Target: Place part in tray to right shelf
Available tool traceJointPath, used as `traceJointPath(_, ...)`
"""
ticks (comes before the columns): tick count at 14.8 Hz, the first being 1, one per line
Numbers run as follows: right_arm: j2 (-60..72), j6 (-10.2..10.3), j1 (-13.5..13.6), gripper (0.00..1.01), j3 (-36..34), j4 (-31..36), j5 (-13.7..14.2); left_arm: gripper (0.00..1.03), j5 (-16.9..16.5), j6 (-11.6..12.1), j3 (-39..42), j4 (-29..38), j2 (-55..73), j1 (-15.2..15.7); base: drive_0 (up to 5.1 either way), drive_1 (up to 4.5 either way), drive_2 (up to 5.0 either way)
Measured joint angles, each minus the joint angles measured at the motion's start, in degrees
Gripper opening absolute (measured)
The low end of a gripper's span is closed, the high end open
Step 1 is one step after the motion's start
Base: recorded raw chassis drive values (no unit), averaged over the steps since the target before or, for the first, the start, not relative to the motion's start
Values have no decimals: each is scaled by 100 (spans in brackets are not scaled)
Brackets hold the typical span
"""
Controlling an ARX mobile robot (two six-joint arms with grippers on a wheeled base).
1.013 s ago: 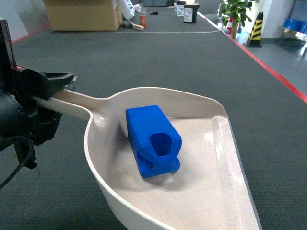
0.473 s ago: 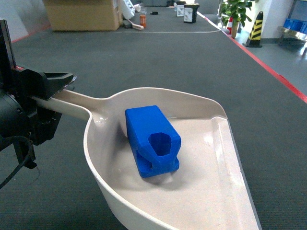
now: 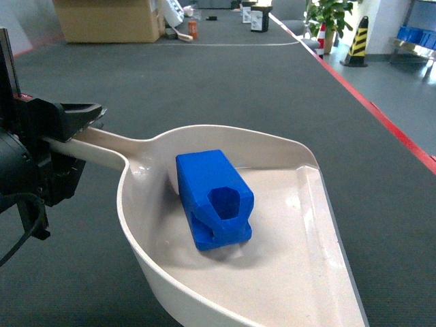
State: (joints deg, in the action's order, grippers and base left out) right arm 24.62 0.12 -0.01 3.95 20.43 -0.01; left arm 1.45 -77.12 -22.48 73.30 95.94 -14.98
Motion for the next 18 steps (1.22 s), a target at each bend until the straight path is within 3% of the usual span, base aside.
traceJointPath(14, 0, 0, 0, 98, -2, -4, 0, 13, -13, -2, 0, 0, 2, -17, 0, 0, 0)
traceJointPath(18, -7, 0, 0, 98, -4, 9, 0, 13, -13, -2, 0, 2, 2, -17, 502, -243, -243)
